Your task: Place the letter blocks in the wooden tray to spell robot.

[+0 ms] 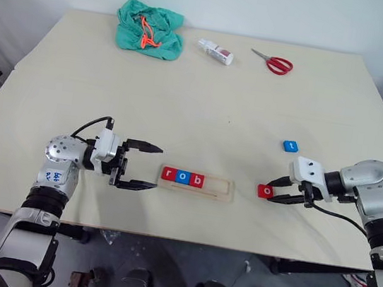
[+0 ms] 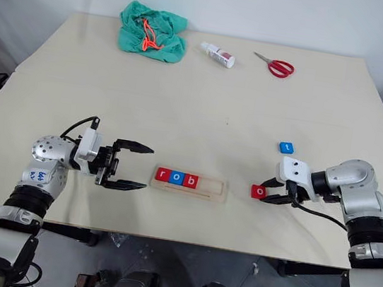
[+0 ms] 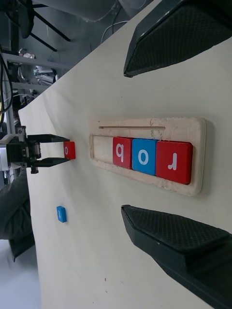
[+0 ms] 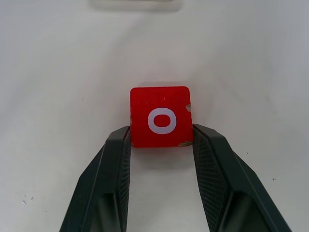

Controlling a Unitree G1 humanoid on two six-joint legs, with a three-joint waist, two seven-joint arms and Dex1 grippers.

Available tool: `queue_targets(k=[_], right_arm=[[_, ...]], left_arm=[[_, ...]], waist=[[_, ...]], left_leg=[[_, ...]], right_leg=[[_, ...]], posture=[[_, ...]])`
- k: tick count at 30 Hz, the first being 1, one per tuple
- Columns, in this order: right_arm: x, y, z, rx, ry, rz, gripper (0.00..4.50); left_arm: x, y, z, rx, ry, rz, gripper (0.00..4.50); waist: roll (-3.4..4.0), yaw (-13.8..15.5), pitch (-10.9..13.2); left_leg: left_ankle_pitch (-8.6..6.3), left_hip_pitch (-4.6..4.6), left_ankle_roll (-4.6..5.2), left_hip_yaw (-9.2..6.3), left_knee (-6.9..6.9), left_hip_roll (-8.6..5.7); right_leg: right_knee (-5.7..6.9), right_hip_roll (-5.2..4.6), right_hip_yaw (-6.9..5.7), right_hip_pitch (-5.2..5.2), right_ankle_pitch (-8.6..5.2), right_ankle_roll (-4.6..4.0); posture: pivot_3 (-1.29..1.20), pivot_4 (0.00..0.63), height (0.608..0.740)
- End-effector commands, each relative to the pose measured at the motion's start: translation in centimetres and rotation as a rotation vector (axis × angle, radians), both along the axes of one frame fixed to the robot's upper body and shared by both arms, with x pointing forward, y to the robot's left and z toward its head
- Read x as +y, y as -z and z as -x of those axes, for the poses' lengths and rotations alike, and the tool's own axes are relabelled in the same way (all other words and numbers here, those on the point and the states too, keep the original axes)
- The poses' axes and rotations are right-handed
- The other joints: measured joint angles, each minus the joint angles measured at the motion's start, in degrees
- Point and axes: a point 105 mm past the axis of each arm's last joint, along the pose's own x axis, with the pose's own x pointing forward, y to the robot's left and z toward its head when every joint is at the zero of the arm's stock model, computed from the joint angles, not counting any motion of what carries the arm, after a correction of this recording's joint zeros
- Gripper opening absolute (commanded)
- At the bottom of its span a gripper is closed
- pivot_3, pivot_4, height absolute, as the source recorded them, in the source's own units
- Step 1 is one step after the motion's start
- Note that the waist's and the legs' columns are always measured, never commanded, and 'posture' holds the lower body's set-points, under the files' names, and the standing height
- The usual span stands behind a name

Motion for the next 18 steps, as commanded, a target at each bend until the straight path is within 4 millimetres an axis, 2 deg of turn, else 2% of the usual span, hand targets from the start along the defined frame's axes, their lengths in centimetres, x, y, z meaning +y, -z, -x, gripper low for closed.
queue_targets(k=[1,5,10,14,18], right_arm=[[0.8,-1.5,-0.3,-0.025,0.016,-0.067,1.45],[2.9,-4.5,-0.5,-0.055,0.070,-0.168,1.45],[6.6,-6.8,1.3,-0.022,0.099,-0.240,1.45],[8.6,-6.3,2.3,0.037,0.126,-0.204,1.45],[10.0,-4.7,1.3,0.005,0.193,-0.172,1.45]], left_arm=[[0.1,-0.6,0.5,-0.031,0.066,-0.011,4.50],[0.0,-0.6,0.3,-0.030,0.067,-0.008,4.50],[-0.3,-0.5,0.0,-0.026,0.083,-0.005,4.50],[-0.7,-0.4,0.0,-0.022,0.100,-0.009,4.50],[-1.0,0.0,0.1,-0.018,0.119,-0.029,4.50]], waist=[[0.00,-0.1,0.0],[0.01,0.0,0.0],[0.01,0.2,0.0],[0.01,0.3,0.0],[0.00,0.2,0.0]], left_leg=[[0.00,0.00,0.00,0.00,0.00,0.00],[0.00,-0.01,0.00,0.03,-0.02,0.03],[-0.01,-0.05,-0.02,-0.06,0.01,0.03],[-0.01,-0.11,-0.02,-0.11,0.02,-0.02],[-0.01,-0.11,-0.02,-0.15,0.01,-0.04]], right_leg=[[0.00,0.00,0.00,-0.01,0.00,0.00],[0.03,0.01,0.01,-0.04,0.00,0.00],[0.02,0.01,-0.04,-0.04,0.00,0.00],[0.00,-0.02,-0.05,-0.05,0.00,0.00],[0.01,-0.03,-0.05,-0.06,0.00,0.00]], posture=[[0.00,0.150,0.740],[0.00,0.150,0.740],[0.00,0.150,0.740],[0.00,0.150,0.740],[0.00,0.150,0.740]])
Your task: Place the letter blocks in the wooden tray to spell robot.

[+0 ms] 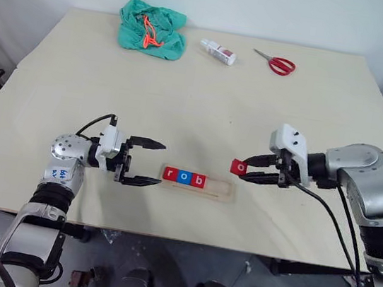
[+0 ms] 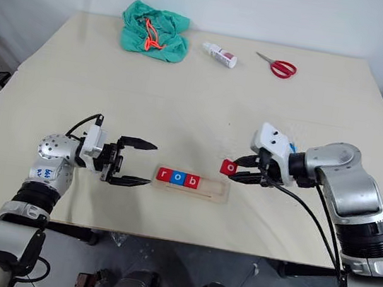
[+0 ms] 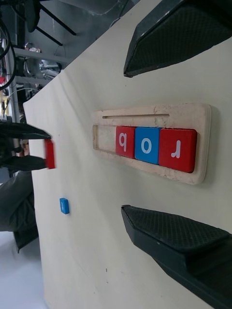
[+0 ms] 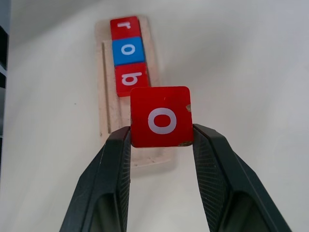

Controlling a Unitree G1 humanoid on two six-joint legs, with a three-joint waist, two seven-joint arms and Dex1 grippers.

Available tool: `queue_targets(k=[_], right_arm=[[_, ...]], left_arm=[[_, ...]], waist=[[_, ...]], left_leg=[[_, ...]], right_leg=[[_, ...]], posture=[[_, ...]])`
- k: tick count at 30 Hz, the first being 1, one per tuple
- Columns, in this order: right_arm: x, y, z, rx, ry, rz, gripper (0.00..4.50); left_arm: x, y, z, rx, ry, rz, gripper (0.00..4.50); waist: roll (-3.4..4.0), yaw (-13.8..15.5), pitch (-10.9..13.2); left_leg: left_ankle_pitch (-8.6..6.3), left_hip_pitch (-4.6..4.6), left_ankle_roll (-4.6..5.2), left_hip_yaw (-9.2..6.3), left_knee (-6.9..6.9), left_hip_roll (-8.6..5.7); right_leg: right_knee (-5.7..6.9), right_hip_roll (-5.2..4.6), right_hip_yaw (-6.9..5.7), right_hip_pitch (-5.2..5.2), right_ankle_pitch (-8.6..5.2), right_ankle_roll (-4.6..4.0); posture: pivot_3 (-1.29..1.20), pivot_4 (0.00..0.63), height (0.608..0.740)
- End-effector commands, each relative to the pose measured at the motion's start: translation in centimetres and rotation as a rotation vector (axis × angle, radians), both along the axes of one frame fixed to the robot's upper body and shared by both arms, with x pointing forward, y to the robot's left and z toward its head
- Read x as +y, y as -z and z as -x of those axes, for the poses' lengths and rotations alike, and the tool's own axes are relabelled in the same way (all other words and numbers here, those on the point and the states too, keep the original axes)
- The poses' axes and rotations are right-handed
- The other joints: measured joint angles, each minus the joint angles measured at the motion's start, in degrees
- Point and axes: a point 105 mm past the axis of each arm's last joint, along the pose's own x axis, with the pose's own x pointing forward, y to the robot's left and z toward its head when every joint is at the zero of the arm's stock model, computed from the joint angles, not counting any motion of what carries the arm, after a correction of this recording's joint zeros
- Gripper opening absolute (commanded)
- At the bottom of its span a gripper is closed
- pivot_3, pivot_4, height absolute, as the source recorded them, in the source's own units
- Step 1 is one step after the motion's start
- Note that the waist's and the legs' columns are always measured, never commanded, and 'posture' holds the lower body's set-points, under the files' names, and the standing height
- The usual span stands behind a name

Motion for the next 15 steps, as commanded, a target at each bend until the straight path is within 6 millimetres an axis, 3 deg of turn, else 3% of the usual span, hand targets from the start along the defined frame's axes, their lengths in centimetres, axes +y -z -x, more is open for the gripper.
queue_targets(k=[1,7,15], right_arm=[[1.2,0.6,-0.2,-0.030,0.022,0.019,1.45],[2.8,2.3,0.2,-0.034,-0.057,0.050,1.45],[3.7,2.8,0.1,-0.043,-0.112,0.075,1.45]], left_arm=[[-0.4,0.0,0.9,-0.023,0.122,-0.052,4.50],[-0.6,-0.2,0.8,-0.023,0.132,-0.053,4.50],[0.1,-0.4,1.0,-0.026,0.120,-0.055,4.50]], waist=[[0.00,-0.1,0.0],[0.00,-0.2,0.0],[0.00,-0.3,0.0]], left_leg=[[0.00,0.00,0.00,0.01,-0.02,-0.01],[0.00,-0.02,0.00,-0.02,-0.03,-0.05],[0.00,0.00,0.00,-0.03,-0.04,-0.02]], right_leg=[[0.01,0.00,0.01,-0.01,0.00,0.00],[0.05,-0.01,0.00,-0.04,0.00,0.00],[0.06,0.01,-0.01,-0.06,0.00,0.00]], posture=[[0.00,0.150,0.740],[0.00,0.150,0.740],[0.00,0.150,0.740]])
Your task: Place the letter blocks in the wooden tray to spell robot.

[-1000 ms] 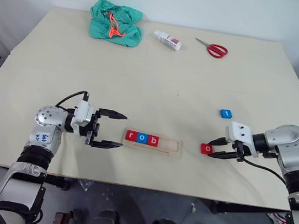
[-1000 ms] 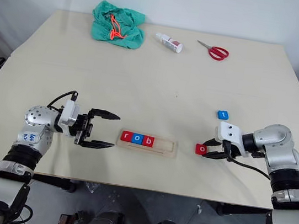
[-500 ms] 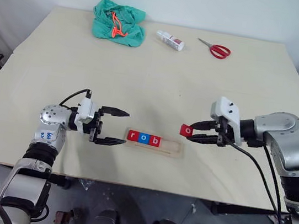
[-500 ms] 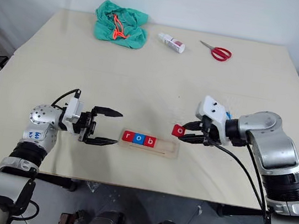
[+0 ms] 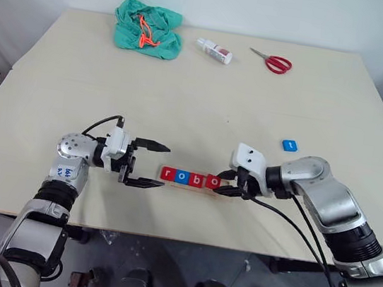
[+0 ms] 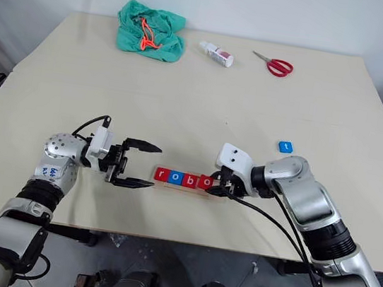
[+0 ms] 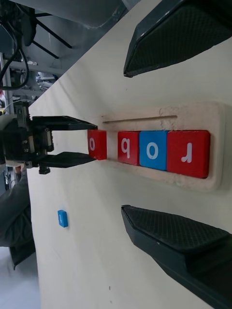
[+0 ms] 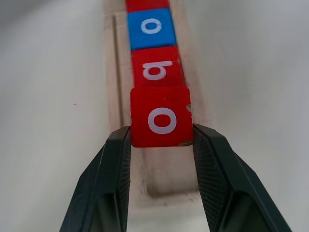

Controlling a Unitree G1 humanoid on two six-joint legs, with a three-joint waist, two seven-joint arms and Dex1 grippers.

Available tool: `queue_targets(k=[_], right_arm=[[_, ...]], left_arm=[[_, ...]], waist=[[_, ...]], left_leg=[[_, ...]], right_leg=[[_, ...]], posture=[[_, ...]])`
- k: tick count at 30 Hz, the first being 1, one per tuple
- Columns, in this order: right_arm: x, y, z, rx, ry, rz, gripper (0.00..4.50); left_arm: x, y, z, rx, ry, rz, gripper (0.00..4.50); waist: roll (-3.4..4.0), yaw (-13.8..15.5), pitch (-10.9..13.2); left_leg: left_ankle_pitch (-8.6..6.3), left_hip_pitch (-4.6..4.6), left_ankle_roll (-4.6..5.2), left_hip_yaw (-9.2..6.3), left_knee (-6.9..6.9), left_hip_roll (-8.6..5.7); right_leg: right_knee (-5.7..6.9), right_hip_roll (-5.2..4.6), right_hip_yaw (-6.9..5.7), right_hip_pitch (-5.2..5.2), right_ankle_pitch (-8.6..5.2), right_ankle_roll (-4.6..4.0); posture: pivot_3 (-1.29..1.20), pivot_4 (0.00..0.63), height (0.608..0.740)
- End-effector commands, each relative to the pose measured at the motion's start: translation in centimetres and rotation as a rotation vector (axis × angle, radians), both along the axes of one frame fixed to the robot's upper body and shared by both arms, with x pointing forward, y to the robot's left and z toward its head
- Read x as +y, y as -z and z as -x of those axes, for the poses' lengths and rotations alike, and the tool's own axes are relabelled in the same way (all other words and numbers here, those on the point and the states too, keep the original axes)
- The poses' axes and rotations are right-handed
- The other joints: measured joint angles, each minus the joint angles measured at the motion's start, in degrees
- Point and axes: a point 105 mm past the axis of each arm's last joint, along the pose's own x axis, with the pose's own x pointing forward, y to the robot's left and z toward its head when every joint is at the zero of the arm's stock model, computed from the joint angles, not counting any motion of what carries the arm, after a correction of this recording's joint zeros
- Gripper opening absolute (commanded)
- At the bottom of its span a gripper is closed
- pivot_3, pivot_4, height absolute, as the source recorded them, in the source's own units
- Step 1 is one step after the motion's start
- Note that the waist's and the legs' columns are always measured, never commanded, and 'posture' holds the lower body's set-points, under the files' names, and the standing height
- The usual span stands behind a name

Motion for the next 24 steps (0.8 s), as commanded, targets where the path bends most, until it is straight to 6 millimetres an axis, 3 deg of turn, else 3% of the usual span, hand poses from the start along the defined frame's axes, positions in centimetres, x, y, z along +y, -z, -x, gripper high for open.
queue_targets(k=[1,13,22,24], right_arm=[[0.5,-0.6,0.0,-0.035,-0.034,0.002,1.45],[0.8,-0.4,-0.7,-0.048,-0.041,0.011,1.45],[0.8,-1.0,0.0,-0.041,-0.077,0.011,4.48],[0.9,-1.5,0.1,-0.049,-0.086,0.002,4.48]], left_arm=[[0.7,-0.4,1.2,-0.029,0.095,-0.028,4.50],[1.0,-0.5,1.4,-0.035,0.086,-0.029,4.50],[1.1,-0.6,1.1,-0.040,0.073,-0.027,4.50],[1.1,-0.7,1.0,-0.041,0.073,-0.025,4.50]], waist=[[0.00,0.0,0.0],[0.00,0.0,0.0],[0.00,0.0,0.0],[0.00,0.0,0.0]], left_leg=[[0.00,0.00,0.00,-0.01,0.00,0.00],[0.00,-0.01,0.00,-0.03,0.00,-0.01],[0.00,-0.01,0.00,-0.04,0.01,-0.02],[0.00,-0.01,0.00,-0.04,0.00,-0.01]], right_leg=[[0.00,0.00,0.00,0.00,0.00,0.00],[0.00,-0.01,0.00,0.00,0.00,0.00],[0.00,-0.01,-0.01,0.00,0.00,0.00],[0.01,-0.01,-0.01,0.00,0.00,0.00]], posture=[[0.00,0.150,0.740],[0.00,0.150,0.740],[0.00,0.150,0.740],[0.00,0.150,0.740]])
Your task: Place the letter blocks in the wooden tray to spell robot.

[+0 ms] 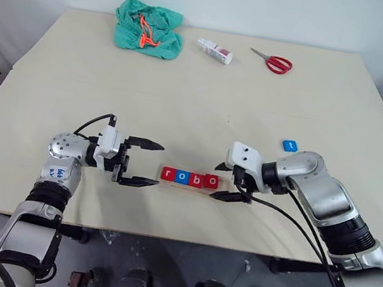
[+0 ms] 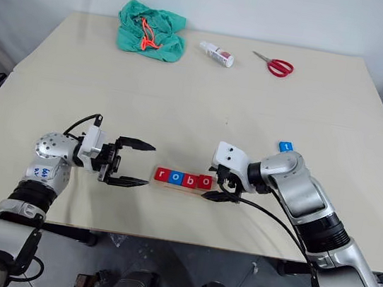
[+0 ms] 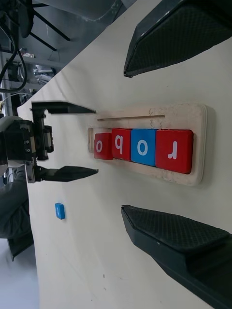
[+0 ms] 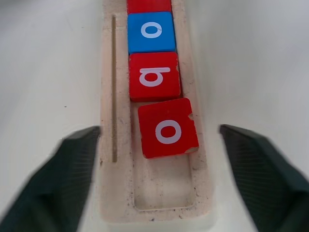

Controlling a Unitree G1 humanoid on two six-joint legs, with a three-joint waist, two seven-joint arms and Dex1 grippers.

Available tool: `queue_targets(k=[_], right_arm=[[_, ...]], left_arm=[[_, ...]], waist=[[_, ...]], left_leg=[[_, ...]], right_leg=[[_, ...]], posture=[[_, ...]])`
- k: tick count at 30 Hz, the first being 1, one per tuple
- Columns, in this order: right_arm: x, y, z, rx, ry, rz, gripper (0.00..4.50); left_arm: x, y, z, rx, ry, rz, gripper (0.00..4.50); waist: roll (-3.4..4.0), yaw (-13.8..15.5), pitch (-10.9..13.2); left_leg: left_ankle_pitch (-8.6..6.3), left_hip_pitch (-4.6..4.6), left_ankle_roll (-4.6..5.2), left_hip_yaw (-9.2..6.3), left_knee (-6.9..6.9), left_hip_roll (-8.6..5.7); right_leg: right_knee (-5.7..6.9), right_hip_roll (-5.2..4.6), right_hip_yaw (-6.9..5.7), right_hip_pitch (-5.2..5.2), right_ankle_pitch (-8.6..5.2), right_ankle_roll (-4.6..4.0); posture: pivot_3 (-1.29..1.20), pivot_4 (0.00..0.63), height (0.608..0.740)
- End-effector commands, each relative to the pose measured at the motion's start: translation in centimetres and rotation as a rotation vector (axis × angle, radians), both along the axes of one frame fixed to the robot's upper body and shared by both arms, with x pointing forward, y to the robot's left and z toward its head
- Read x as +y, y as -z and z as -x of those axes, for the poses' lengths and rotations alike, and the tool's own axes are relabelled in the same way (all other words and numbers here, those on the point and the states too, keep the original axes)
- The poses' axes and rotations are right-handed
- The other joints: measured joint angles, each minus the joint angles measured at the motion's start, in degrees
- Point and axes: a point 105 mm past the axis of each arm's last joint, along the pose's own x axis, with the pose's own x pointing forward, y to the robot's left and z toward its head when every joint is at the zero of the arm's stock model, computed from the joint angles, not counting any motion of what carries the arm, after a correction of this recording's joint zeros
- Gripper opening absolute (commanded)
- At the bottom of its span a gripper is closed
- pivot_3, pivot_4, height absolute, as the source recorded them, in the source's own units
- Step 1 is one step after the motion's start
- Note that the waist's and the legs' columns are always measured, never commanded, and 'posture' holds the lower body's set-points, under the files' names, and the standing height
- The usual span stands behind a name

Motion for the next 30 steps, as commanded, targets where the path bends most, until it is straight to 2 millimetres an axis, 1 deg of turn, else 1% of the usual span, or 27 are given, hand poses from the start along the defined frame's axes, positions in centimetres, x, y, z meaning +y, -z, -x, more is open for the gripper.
queue_targets(k=[1,3,7,9,12,15,17,19,20,23,26,30], right_arm=[[0.4,-1.9,0.4,-0.050,-0.034,-0.024,4.48],[0.4,-2.2,0.4,-0.059,-0.027,-0.035,4.48],[0.2,-2.1,-0.1,-0.069,0.004,-0.050,4.48],[0.2,-2.8,-1.3,-0.089,0.069,-0.099,4.48],[0.1,-3.6,-2.2,-0.112,0.097,-0.123,4.48],[-0.2,-4.2,-3.0,-0.135,0.118,-0.130,3.84],[-0.3,-4.0,-3.7,-0.145,0.140,-0.119,3.19],[-0.3,-3.4,-4.1,-0.147,0.150,-0.100,2.41],[-0.3,-3.2,-4.2,-0.144,0.151,-0.094,2.09],[0.2,-2.9,-4.2,-0.136,0.141,-0.093,1.03],[0.5,-1.9,-3.9,-0.116,0.130,-0.063,0.04],[0.9,-1.3,-3.3,-0.098,0.105,-0.059,0.01]], left_arm=[[0.0,-0.5,0.8,-0.033,0.098,-0.029,4.50],[-0.1,-0.5,0.7,-0.034,0.099,-0.028,4.50],[-0.2,-0.6,0.6,-0.038,0.100,-0.023,4.50],[-0.2,-0.6,0.5,-0.038,0.097,-0.023,4.50],[-0.2,-0.6,0.5,-0.038,0.095,-0.023,4.50],[-0.1,-0.6,0.5,-0.038,0.092,-0.023,4.50],[-0.1,-0.5,0.5,-0.039,0.091,-0.023,4.50],[-0.1,-0.5,0.5,-0.040,0.089,-0.021,4.50],[-0.1,-0.5,0.5,-0.041,0.089,-0.020,4.50],[-0.1,-0.6,0.5,-0.042,0.086,-0.018,4.50],[0.0,-0.5,0.6,-0.042,0.081,-0.019,4.50],[0.1,-0.5,0.6,-0.044,0.078,-0.016,4.50]], waist=[[0.00,0.0,0.0],[0.00,0.0,0.0],[0.00,0.0,0.0],[0.00,0.0,0.0],[0.00,-0.1,0.0],[0.00,0.0,0.0],[0.00,-0.1,0.0],[0.00,-0.1,0.0],[0.00,-0.1,0.0],[0.00,-0.1,0.0],[0.00,-0.1,0.0],[0.00,-0.1,0.0]], left_leg=[[0.00,0.00,0.00,0.00,0.00,0.00],[0.00,0.00,0.00,0.00,0.00,0.00],[0.00,0.00,0.00,0.00,0.00,0.00],[0.00,0.00,0.00,0.00,0.00,0.00],[0.00,0.00,0.00,0.04,-0.01,-0.01],[0.00,0.00,0.00,0.01,-0.01,0.01],[0.00,0.00,0.00,0.01,-0.01,-0.01],[0.00,0.01,0.00,0.01,-0.01,0.00],[0.00,0.01,0.00,0.01,-0.02,0.01],[0.00,0.00,0.00,0.01,-0.02,0.00],[0.00,0.00,0.00,0.01,-0.01,0.00],[0.00,0.00,0.00,0.01,-0.01,0.00]], right_leg=[[0.00,0.00,0.00,0.00,0.00,0.00],[0.00,0.00,0.00,0.00,0.00,0.00],[0.00,0.00,0.00,0.00,0.00,0.00],[0.01,0.00,0.00,0.00,0.00,0.00],[0.00,-0.01,0.00,-0.01,0.00,0.00],[0.04,0.00,-0.01,-0.04,0.00,0.00],[0.05,-0.01,-0.01,-0.03,0.00,0.00],[0.06,0.00,-0.02,-0.03,0.00,0.00],[0.06,0.00,-0.02,-0.04,0.00,0.00],[0.07,-0.01,-0.03,-0.05,0.00,0.00],[0.10,0.00,-0.03,-0.06,0.00,0.00],[0.11,-0.01,-0.03,-0.06,0.00,0.00]], posture=[[0.00,0.150,0.740],[0.00,0.150,0.740],[0.00,0.150,0.740],[0.00,0.150,0.740],[0.00,0.150,0.740],[0.00,0.150,0.740],[0.00,0.150,0.740],[0.00,0.150,0.740],[0.00,0.150,0.740],[0.00,0.150,0.740],[0.00,0.150,0.740],[0.00,0.150,0.740]])
